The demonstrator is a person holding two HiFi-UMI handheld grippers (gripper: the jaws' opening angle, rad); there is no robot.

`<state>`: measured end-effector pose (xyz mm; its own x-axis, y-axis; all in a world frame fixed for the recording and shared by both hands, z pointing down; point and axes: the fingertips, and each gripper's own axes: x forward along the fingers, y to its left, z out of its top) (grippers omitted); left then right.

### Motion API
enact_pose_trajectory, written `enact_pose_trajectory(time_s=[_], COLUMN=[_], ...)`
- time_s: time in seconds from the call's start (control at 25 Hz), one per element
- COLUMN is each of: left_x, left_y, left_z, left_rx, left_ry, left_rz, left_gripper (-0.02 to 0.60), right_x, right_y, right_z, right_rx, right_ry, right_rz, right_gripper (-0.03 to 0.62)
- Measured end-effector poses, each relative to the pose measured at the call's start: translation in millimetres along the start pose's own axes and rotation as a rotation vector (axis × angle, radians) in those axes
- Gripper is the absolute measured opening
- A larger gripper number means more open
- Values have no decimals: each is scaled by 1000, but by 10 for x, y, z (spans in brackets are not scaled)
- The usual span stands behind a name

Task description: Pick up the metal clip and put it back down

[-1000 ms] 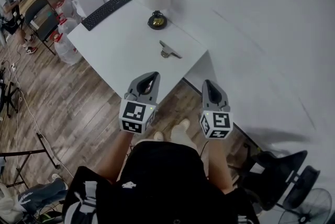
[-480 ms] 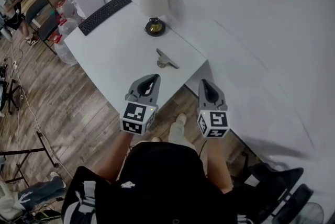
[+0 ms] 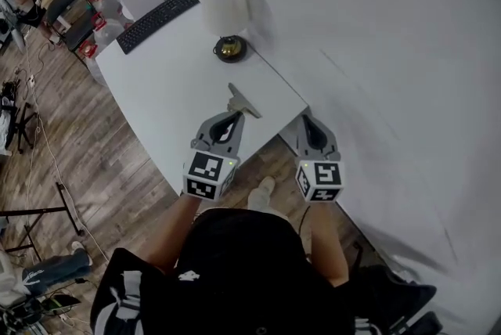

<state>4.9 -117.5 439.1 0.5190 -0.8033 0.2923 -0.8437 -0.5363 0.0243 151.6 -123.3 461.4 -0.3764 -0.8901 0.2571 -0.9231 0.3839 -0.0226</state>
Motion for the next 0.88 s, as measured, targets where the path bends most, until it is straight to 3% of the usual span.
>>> enact_pose_trajectory(time_s=[0.48,0.72,0.88], left_x=[541,602,595], left_y=[-9,21,60], left_z=[-48,-178,-277], left_rx=[-25,-76,-83], left_ry=[56,91,124], left_rz=[60,18,-17], left_gripper=[25,28,115], right_x=[420,523,605], right_y=[-340,-275,-205], right_z=[-68,-199,-230], right_rx=[-3,0,-1], right_ry=[39,74,93], right_rz=[122,162,162], right_gripper=[34,34,34])
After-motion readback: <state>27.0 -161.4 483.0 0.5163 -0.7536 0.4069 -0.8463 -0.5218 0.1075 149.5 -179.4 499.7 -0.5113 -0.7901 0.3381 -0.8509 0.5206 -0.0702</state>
